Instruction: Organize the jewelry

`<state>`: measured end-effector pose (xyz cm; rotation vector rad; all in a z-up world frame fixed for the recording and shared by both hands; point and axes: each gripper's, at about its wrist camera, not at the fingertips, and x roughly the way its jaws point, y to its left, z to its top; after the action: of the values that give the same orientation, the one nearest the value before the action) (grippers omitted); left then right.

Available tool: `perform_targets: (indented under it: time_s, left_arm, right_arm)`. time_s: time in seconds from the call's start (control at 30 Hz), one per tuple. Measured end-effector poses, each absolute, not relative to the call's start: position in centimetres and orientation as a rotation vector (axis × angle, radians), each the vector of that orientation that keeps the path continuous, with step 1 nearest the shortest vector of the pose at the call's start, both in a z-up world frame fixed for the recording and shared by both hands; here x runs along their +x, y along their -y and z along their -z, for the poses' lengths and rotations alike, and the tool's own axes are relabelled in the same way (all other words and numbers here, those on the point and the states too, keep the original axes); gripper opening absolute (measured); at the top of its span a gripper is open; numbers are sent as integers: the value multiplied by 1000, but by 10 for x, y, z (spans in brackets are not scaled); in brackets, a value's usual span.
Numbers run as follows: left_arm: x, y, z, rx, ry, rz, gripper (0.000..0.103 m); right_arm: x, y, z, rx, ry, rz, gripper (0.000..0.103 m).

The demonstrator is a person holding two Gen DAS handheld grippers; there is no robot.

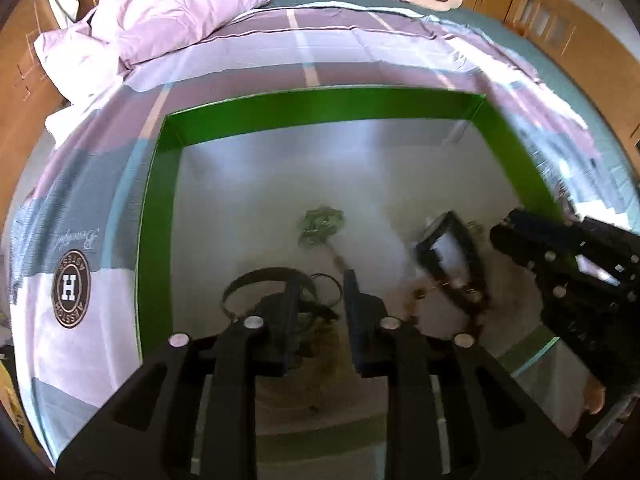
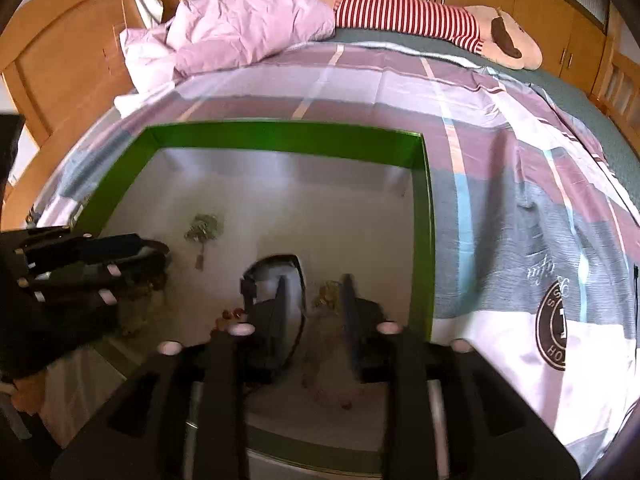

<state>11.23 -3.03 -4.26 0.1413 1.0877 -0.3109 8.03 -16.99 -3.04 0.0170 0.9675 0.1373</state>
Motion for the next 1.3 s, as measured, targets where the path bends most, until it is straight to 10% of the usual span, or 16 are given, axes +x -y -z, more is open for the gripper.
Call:
perform_targets:
  time_s: [0.07,0.23,1.3]
  left_arm:
    - [106,26,39,164,-1047,263,72]
    - [94,21,18,174,-954,210,82]
    - [93,11,18,134,-997,154,98]
  right_arm:
    - [72,170,22,40,-913,-114,78]
    - [63,159,6,-28,-878,-58,92]
    - [60,158,1,-14,-893,-24,99]
